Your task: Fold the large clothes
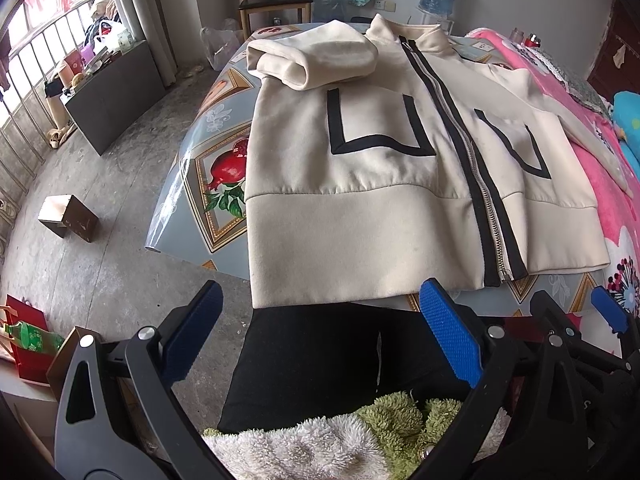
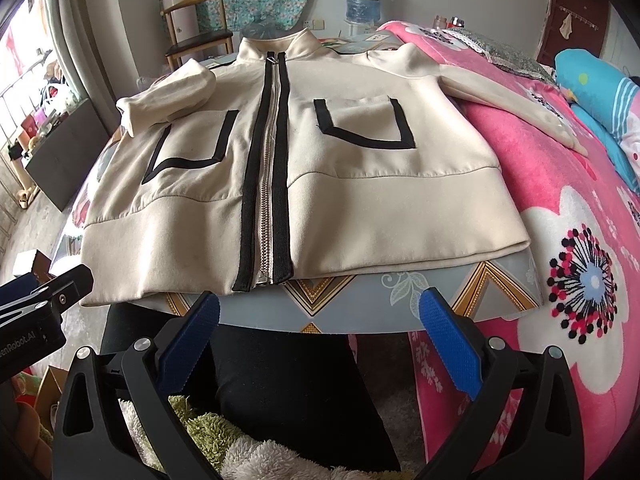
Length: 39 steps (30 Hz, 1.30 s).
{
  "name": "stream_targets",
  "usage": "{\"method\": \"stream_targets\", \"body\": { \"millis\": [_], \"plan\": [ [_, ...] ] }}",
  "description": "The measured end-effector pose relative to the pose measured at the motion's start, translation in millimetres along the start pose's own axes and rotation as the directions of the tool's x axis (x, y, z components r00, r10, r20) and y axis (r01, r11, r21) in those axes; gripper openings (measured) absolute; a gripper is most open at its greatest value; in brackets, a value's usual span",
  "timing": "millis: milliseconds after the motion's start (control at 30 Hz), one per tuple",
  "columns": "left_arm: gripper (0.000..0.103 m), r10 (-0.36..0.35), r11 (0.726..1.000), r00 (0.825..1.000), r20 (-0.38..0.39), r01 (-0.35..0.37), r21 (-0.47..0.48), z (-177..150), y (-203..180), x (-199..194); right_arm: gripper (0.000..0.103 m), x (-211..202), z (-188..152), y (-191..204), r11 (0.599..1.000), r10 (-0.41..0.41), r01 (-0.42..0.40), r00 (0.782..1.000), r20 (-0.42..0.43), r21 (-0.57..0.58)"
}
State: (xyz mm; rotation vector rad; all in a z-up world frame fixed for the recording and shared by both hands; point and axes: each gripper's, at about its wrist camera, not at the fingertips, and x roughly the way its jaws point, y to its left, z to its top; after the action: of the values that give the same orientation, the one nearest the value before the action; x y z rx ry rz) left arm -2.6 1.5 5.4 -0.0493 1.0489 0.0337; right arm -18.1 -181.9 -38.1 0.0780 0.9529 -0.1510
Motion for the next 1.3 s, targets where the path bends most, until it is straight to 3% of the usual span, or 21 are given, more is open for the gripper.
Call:
{"method": "stream_targets", "body": {
  "millis": [1033, 1167, 1300],
  "plan": [
    [0.095, -0.007, 1.000, 1.000, -0.006, 0.007, -0.008, 1, 5, 9, 0.098, 2, 3, -3, 1.000, -0.013, 0.013, 1.000, 0.000, 0.007],
    [0.095, -0.002, 1.000, 1.000, 0.002, 0.002, -0.012, 9, 13, 15, 0.098, 4, 11, -7, 1.000, -0.026, 0.026, 1.000, 0.011, 0.009],
    [0.095, -0.002, 1.000, 0.999, 0.035, 0.002, -0.013, 26, 29, 23, 0.098, -2, 40, -5, 0.999, 0.008, -0.005, 0.997, 0.074, -0.032]
  ]
}}
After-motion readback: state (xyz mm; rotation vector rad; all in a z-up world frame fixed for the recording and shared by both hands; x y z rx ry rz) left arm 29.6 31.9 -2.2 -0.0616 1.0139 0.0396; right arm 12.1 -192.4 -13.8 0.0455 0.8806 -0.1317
